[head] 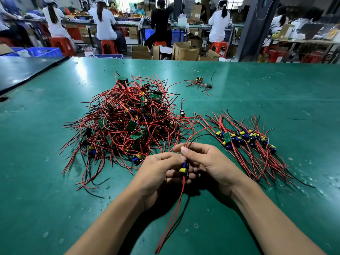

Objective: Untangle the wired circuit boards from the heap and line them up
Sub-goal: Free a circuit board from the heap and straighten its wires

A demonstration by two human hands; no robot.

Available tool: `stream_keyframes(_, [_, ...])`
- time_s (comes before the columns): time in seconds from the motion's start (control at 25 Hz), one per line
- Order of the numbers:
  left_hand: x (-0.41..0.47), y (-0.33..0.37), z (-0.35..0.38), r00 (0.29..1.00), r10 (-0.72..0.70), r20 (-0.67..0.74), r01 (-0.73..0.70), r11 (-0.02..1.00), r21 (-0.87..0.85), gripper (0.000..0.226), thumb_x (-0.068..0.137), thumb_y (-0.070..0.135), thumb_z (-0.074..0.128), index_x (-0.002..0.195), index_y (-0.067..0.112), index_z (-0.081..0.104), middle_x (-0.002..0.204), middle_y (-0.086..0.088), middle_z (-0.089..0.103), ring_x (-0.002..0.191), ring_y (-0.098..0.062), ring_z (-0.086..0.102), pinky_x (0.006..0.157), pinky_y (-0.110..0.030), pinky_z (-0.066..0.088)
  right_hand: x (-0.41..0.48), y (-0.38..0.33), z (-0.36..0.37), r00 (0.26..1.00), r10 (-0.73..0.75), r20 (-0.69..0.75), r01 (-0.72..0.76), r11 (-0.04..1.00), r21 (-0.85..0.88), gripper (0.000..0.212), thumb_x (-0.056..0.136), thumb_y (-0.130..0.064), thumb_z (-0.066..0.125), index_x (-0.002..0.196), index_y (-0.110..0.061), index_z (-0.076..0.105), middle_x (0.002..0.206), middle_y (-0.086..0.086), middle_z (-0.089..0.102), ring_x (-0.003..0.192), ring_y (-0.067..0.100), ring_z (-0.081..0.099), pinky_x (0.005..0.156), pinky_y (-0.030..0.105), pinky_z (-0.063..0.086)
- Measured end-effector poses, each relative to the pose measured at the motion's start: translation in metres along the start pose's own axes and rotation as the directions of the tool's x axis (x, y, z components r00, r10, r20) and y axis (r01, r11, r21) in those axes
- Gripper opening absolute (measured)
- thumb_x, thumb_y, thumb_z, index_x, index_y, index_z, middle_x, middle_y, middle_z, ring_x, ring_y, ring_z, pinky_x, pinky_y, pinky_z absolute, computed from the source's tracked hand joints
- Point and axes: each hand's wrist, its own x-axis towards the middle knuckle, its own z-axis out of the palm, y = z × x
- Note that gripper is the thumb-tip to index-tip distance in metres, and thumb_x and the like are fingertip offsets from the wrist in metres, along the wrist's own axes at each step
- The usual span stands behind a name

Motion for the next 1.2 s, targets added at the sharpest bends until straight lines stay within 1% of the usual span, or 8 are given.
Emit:
stream_keyframes(0.2, [0.001, -0.002, -0.001, 0.999, 0.024, -0.029, -0.023, 0.999, 0.043, 0.013, 0.087, 0.007, 0.063, 0.076, 0.008, 0.070, 0.070, -0.018, 0.067, 0.052, -0.023, 0.063, 0.049, -0.025, 0.053, 0.001, 0.000, -0.004, 0.999, 0.003, -0.038, -0.005, 0.998, -0.065, 0.032, 0.079, -0.035, 0.080, 0.099, -0.010, 0.078, 0.083, 0.012, 0.061, 0.059, 0.014, 0.044, 0.055, 0.025, 0.040])
stream_keyframes(0.32, [0.004, -0.001, -0.001, 0.997, 0.030, -0.066, -0.024, 0.996, 0.083, 0.018, 0.086, 0.008, 0.063, 0.071, 0.010, 0.073, 0.064, -0.014, 0.064, 0.048, -0.020, 0.058, 0.046, -0.022, 0.049, 0.002, 0.002, -0.003, 0.990, -0.042, -0.132, 0.021, 0.988, -0.154, 0.033, 0.076, -0.042, 0.081, 0.091, -0.013, 0.077, 0.061, 0.005, 0.051, 0.046, 0.010, 0.036, 0.047, 0.022, 0.024])
stream_keyframes(0.48, [0.004, -0.002, 0.001, 0.997, 0.062, -0.049, -0.055, 0.991, 0.120, 0.022, 0.085, 0.007, 0.064, 0.065, 0.012, 0.073, 0.062, -0.011, 0.064, 0.054, -0.017, 0.059, 0.048, -0.021, 0.050, 0.007, -0.001, -0.004, 0.944, -0.095, -0.316, 0.064, 0.992, -0.107, 0.033, 0.068, -0.047, 0.079, 0.082, -0.018, 0.076, 0.045, -0.001, 0.035, 0.033, 0.010, 0.024, 0.043, 0.014, 0.018])
stream_keyframes(0.6, [0.003, -0.003, 0.002, 0.997, 0.071, -0.016, -0.067, 0.984, 0.162, 0.023, 0.085, 0.008, 0.066, 0.064, 0.015, 0.073, 0.062, -0.008, 0.065, 0.058, -0.017, 0.059, 0.051, -0.021, 0.051, 0.011, -0.004, -0.006, 0.885, -0.162, -0.436, 0.175, 0.984, -0.009, 0.025, 0.073, -0.037, 0.077, 0.077, -0.013, 0.073, 0.051, -0.002, 0.043, 0.034, 0.007, 0.026, 0.043, 0.017, 0.012])
stream_keyframes(0.68, [0.002, -0.004, 0.003, 0.997, 0.081, 0.000, -0.080, 0.981, 0.175, 0.024, 0.085, 0.008, 0.065, 0.064, 0.016, 0.072, 0.062, -0.007, 0.064, 0.059, -0.018, 0.059, 0.052, -0.021, 0.050, 0.012, -0.006, -0.007, 0.858, -0.204, -0.472, 0.258, 0.965, 0.053, 0.020, 0.085, -0.025, 0.072, 0.081, -0.006, 0.069, 0.057, -0.007, 0.054, 0.034, 0.004, 0.028, 0.037, 0.017, 0.018])
stream_keyframes(0.84, [-0.001, -0.006, 0.005, 0.993, 0.120, 0.014, -0.120, 0.979, 0.166, 0.011, 0.072, 0.018, 0.067, 0.063, 0.014, 0.071, 0.064, -0.008, 0.063, 0.058, -0.017, 0.058, 0.050, -0.022, 0.048, 0.012, -0.012, -0.011, 0.864, -0.168, -0.474, 0.288, 0.938, 0.193, 0.023, 0.080, -0.025, 0.072, 0.083, -0.005, 0.062, 0.054, -0.009, 0.053, 0.033, 0.001, 0.027, 0.034, 0.015, 0.020])
stream_keyframes(1.0, [-0.001, -0.007, 0.005, 0.990, 0.137, 0.019, -0.138, 0.978, 0.159, 0.011, 0.072, 0.016, 0.065, 0.063, 0.013, 0.070, 0.065, -0.009, 0.062, 0.057, -0.016, 0.059, 0.048, -0.022, 0.047, 0.010, -0.016, -0.016, 0.911, -0.067, -0.407, 0.206, 0.930, 0.306, 0.024, 0.073, -0.030, 0.074, 0.072, -0.009, 0.060, 0.054, -0.007, 0.036, 0.031, 0.002, 0.024, 0.032, 0.014, 0.020])
stream_keyframes(1.2, [-0.001, -0.007, 0.004, 0.991, 0.133, 0.034, -0.137, 0.978, 0.159, 0.011, 0.072, 0.015, 0.064, 0.063, 0.013, 0.071, 0.068, -0.009, 0.063, 0.060, -0.016, 0.061, 0.048, -0.022, 0.047, 0.009, -0.021, -0.019, 0.932, -0.018, -0.362, 0.189, 0.877, 0.441, 0.026, 0.077, -0.030, 0.070, 0.064, -0.010, 0.062, 0.054, -0.006, 0.038, 0.029, 0.002, 0.026, 0.032, 0.013, 0.022])
